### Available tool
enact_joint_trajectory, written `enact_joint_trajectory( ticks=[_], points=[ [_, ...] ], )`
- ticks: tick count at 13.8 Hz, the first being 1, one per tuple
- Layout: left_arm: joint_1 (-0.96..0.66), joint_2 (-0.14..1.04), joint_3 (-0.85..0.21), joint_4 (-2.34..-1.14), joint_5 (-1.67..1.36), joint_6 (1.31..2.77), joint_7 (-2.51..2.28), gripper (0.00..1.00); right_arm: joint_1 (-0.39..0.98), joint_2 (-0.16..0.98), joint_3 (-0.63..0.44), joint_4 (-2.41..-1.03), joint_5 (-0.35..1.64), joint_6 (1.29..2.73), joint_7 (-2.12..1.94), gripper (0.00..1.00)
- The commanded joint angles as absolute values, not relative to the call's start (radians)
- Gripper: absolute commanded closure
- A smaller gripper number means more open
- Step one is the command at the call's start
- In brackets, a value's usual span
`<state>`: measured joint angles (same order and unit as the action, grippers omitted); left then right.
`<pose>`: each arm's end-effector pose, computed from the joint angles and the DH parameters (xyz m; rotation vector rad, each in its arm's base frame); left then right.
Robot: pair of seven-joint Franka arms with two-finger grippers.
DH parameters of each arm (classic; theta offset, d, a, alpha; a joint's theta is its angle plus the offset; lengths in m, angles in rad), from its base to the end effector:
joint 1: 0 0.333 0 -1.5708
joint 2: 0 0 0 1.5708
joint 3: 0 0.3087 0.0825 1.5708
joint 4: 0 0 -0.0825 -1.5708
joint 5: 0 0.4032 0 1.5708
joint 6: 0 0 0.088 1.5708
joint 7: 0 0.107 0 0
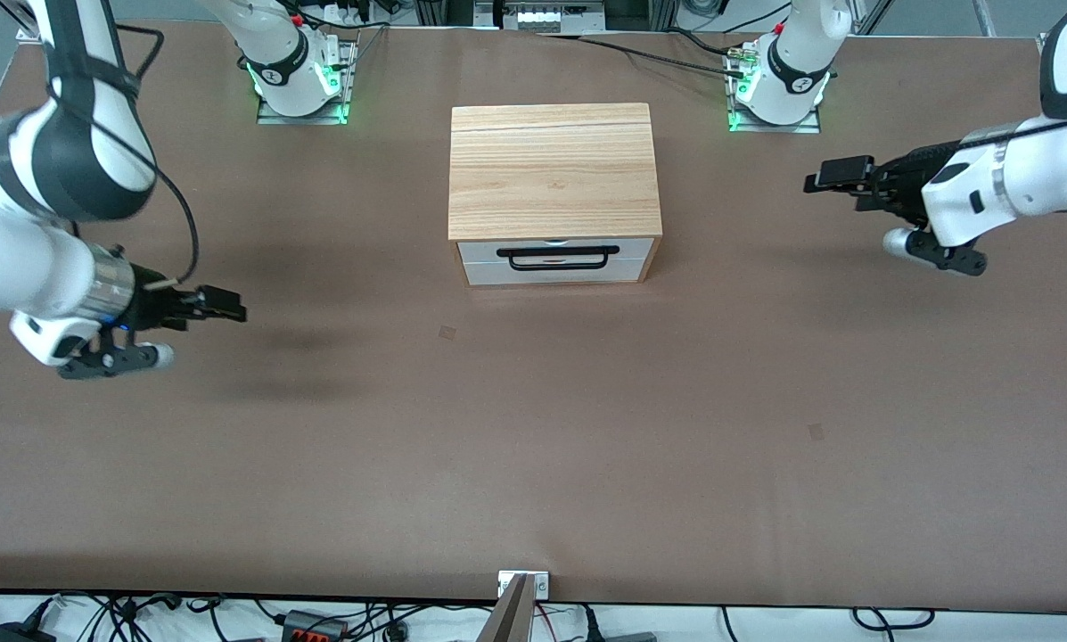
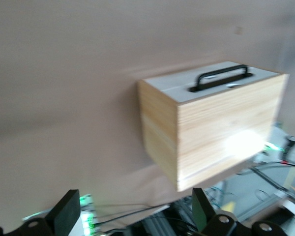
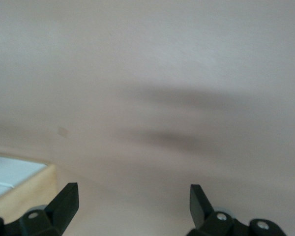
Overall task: Pull top drawer with both arms simultaneously
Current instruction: 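Move the left gripper and the right gripper toward the black drawer handle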
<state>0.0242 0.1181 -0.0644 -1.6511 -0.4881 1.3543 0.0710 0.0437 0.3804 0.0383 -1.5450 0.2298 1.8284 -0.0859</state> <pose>0.5674 -0.0791 0.5125 2.5808 -0.1512 -0.5338 0.6724 0.0708 0.4138 -2.9012 -0.1397 0.1402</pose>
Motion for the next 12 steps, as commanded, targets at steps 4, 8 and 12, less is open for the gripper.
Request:
enact_joint_trajectory(
  ticks=[4,8,12],
  points=[
    [0.018,0.271,-0.063,-1.676,-0.777,1.432,0.213,0.00,0.015,0.456,0.037,-1.560,0.656,1.890,-0.233,0.00],
    [0.014,0.321,-0.064,-1.822,-0.983,1.595,0.506,0.00,0.003,0.564,0.038,-1.586,0.917,1.885,-0.677,0.00],
    [0.017,0.431,-0.075,-1.882,-1.188,1.608,0.710,0.00,0.011,0.629,0.064,-1.647,1.170,1.786,-0.853,0.00]
  ],
)
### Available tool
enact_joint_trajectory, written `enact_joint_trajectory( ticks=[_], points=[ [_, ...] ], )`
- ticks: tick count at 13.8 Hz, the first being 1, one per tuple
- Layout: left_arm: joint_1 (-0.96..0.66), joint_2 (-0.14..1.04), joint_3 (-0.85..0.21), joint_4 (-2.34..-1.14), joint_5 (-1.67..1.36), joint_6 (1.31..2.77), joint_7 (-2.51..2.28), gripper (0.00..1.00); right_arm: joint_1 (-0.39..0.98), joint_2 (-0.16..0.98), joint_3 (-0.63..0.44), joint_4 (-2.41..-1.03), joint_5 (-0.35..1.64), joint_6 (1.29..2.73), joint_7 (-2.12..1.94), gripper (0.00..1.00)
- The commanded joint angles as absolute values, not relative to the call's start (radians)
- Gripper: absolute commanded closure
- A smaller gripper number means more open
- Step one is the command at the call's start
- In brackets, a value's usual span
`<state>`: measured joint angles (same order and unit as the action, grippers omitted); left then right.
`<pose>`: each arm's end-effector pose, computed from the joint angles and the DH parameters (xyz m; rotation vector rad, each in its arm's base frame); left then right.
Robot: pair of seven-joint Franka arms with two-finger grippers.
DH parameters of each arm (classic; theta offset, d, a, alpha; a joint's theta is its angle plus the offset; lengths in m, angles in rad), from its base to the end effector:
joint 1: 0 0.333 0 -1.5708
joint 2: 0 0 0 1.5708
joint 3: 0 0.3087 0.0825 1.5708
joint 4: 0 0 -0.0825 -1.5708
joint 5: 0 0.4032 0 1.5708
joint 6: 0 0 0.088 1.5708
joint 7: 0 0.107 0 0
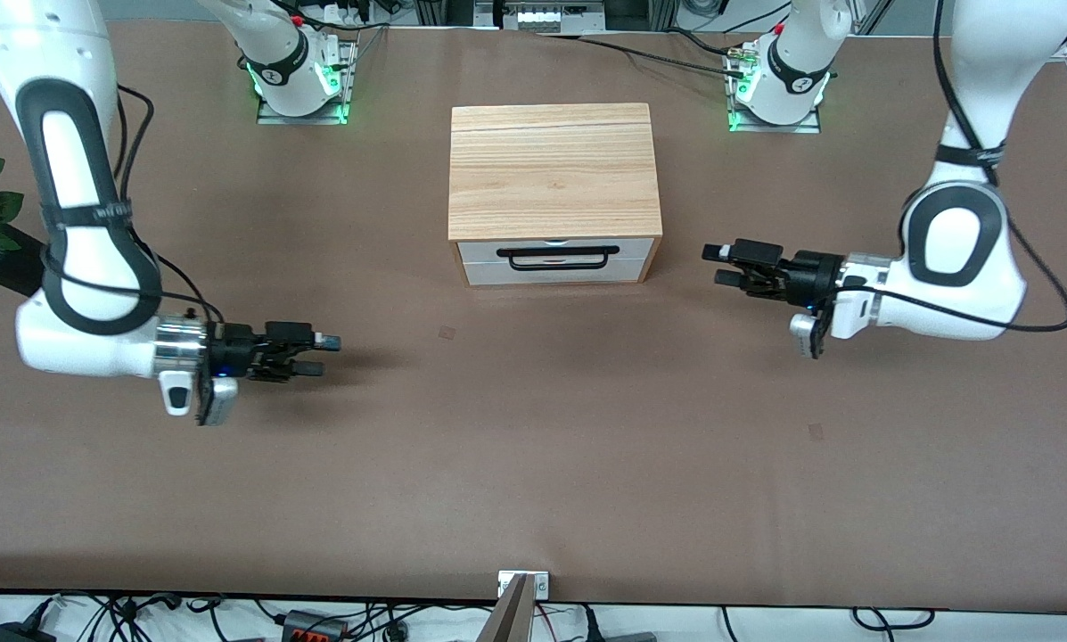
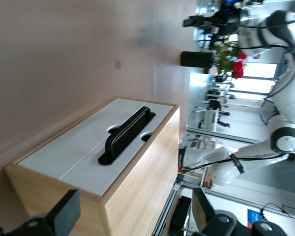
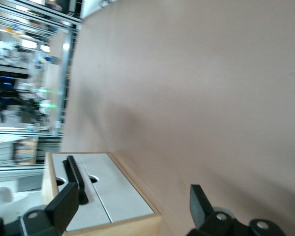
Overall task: Pull top drawer with both arms simultaneously
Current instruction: 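Move the left gripper and the right gripper toward the black drawer handle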
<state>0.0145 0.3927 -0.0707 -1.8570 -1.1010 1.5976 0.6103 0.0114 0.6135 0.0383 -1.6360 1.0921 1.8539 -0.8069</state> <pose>0.5954 -0.1244 0.3068 1.9220 -0.2185 -0.2967 0.6736 0.1001 0.2510 -2.0732 -0.3051 -0.0411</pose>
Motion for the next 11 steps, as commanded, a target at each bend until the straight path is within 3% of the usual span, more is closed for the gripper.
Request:
enact_joint_trajectory(
  ticks=[1,7,11],
  points=[
    [0.017,0.457,-0.075,-1.902,-1.250,1.608,0.759,0.00,0.011,0.664,0.083,-1.644,1.213,1.742,-0.860,0.00],
    [0.014,0.623,-0.152,-1.971,-1.518,1.612,0.991,0.00,0.159,0.718,0.127,-1.641,1.370,1.744,-0.966,0.00],
    [0.014,0.623,-0.242,-2.026,-1.588,1.721,1.002,0.00,0.241,0.800,0.126,-1.641,1.508,1.746,-1.063,0.00]
  ],
)
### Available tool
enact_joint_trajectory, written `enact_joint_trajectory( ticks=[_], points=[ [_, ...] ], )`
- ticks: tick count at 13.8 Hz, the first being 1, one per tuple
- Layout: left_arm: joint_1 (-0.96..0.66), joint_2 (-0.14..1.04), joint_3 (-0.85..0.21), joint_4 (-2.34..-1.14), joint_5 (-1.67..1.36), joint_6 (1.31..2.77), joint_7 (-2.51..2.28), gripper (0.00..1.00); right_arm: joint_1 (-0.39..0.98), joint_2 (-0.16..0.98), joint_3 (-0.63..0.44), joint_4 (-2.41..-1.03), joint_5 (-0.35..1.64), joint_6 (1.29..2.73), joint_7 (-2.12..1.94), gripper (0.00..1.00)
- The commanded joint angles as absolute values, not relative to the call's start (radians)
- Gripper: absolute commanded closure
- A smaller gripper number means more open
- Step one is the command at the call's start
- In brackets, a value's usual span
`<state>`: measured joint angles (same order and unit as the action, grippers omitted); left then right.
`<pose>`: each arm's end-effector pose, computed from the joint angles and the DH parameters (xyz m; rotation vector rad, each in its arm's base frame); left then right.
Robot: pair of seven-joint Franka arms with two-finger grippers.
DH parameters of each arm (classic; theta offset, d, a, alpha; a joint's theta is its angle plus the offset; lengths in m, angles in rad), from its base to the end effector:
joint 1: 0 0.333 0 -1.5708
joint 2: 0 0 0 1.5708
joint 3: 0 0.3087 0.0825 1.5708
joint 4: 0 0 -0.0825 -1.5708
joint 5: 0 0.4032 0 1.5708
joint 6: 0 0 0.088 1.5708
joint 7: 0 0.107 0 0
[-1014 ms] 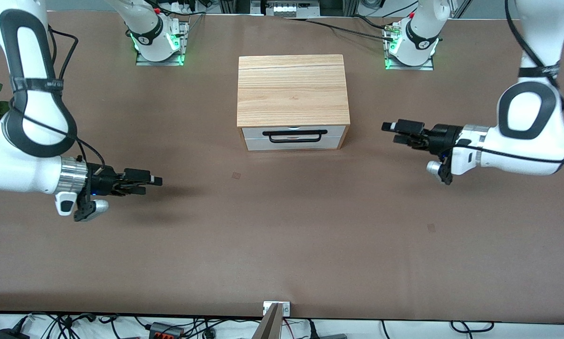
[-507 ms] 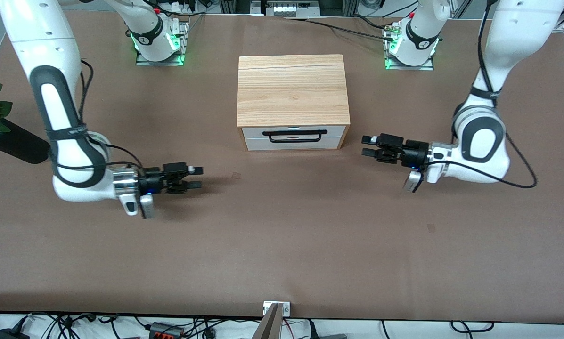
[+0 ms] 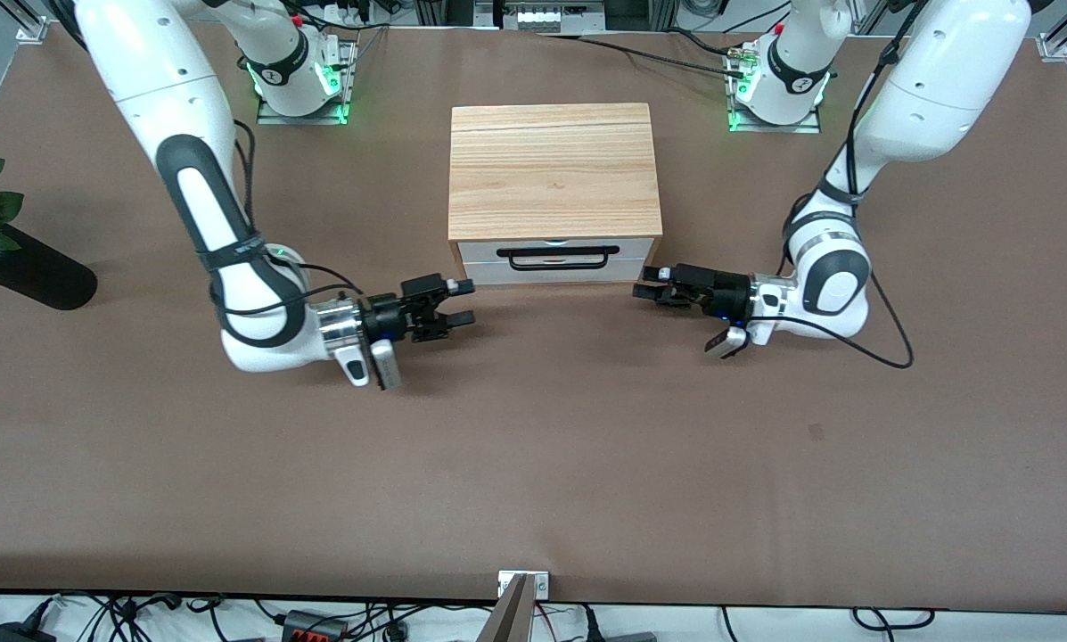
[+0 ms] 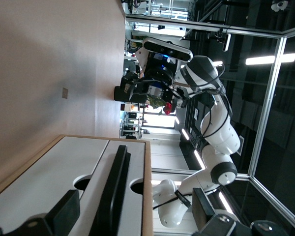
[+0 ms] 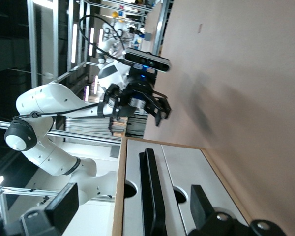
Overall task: Pull top drawer with both arms simultaneously
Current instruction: 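Move the left gripper and the right gripper toward the black drawer handle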
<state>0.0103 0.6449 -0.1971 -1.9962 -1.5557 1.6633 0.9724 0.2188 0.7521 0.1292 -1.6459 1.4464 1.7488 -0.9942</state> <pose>0.5407 -0.2030 0.1479 1.5431 -0.0199 -0.1636 0.6046 0.3034 0.1871 -1.6520 -0.3913 0.0743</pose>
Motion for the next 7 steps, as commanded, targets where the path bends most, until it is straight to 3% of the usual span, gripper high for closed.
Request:
enact_joint_trajectory(
  ticks=[1,3,6,7],
  points=[
    [0.014,0.623,-0.265,-2.037,-1.589,1.751,1.015,0.05,0.253,0.816,0.126,-1.641,1.517,1.744,-1.083,0.00],
    [0.014,0.626,-0.275,-2.057,-1.589,1.763,1.058,0.14,0.273,0.825,0.126,-1.641,1.520,1.733,-1.083,0.00],
    [0.014,0.624,-0.279,-2.082,-1.592,1.763,1.086,0.40,0.305,0.828,0.127,-1.640,1.522,1.732,-1.066,0.03],
    [0.012,0.624,-0.281,-2.083,-1.592,1.763,1.086,0.44,0.313,0.830,0.126,-1.641,1.522,1.733,-1.063,0.06]
  ],
)
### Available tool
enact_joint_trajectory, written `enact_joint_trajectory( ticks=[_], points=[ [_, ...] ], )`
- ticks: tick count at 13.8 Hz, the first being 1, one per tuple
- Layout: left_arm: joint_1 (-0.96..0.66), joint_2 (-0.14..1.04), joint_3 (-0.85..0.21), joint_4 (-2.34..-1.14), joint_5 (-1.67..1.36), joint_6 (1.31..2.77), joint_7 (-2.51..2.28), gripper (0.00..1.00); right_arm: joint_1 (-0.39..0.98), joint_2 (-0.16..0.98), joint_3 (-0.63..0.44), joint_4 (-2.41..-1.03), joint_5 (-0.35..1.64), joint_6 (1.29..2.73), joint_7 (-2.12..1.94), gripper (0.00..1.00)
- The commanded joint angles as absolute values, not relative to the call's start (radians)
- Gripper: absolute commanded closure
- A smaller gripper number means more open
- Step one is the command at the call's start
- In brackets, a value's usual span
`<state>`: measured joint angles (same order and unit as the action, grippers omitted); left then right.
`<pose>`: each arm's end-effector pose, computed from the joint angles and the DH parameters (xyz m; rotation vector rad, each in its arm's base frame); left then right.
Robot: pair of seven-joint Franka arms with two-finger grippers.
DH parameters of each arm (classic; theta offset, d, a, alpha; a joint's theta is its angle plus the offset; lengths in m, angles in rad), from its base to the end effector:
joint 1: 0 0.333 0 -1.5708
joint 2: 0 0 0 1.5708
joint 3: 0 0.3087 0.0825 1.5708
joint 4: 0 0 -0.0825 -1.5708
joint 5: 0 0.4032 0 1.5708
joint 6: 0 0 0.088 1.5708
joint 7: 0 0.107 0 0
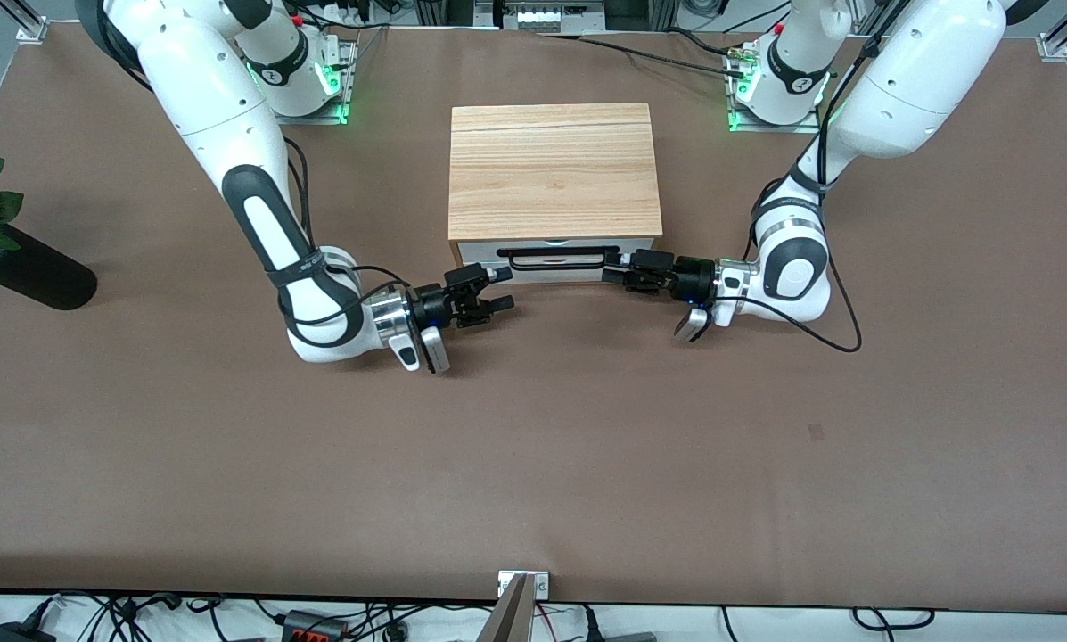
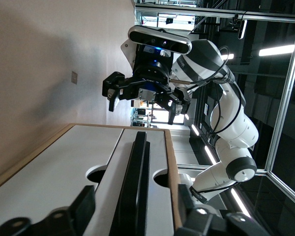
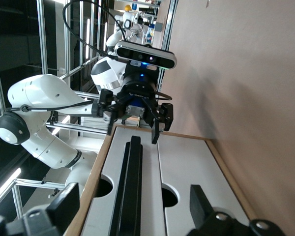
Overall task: Pull top drawer with both arms simultaneously
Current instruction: 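Close both grippers on the black handle, one at each end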
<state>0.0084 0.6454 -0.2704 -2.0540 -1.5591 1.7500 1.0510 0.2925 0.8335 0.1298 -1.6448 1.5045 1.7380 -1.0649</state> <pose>0.5093 -0.2346 0.1318 1.5765 -0.0603 -0.1606 0.5701 0.3459 0.1388 -1.5982 -0.4036 0.1232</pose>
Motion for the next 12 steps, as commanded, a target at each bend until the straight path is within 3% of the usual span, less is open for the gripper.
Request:
enact_joint_trajectory(
  ticks=[1,4,5,8,12],
  points=[
    [0.014,0.624,-0.285,-2.083,-1.592,1.763,1.086,0.44,0.313,0.833,0.127,-1.640,1.520,1.730,-1.005,0.16],
    [0.014,0.624,-0.293,-2.088,-1.592,1.763,1.086,0.49,0.308,0.833,0.126,-1.632,1.517,1.726,-0.891,0.32],
    [0.014,0.624,-0.293,-2.088,-1.592,1.763,1.086,0.55,0.304,0.833,0.126,-1.632,1.516,1.724,-0.890,0.33],
    [0.014,0.624,-0.293,-2.088,-1.592,1.763,1.086,0.55,0.292,0.831,0.115,-1.631,1.490,1.626,-0.896,0.37],
    [0.012,0.627,-0.293,-2.088,-1.592,1.763,1.086,0.58,0.299,0.830,0.115,-1.638,1.471,1.621,-0.902,0.41]
  ],
)
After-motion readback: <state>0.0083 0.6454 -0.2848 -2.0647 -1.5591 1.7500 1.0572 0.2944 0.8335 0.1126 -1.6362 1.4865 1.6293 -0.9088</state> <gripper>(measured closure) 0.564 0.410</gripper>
